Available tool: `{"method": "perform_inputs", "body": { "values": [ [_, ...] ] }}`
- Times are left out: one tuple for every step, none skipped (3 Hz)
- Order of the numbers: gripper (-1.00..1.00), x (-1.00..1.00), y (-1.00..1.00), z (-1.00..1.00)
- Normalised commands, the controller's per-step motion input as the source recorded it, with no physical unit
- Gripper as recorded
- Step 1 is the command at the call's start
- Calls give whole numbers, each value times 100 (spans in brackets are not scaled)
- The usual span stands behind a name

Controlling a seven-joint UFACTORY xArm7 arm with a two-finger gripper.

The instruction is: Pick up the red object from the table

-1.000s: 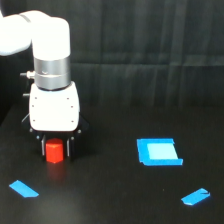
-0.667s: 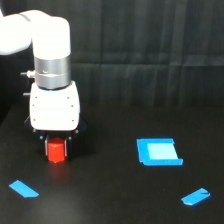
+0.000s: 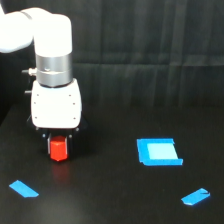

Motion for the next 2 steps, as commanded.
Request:
{"method": "perform_inputs", "body": {
  "values": [
    [-100, 32, 12, 96],
    [-98, 32, 6, 90]
  ]
}}
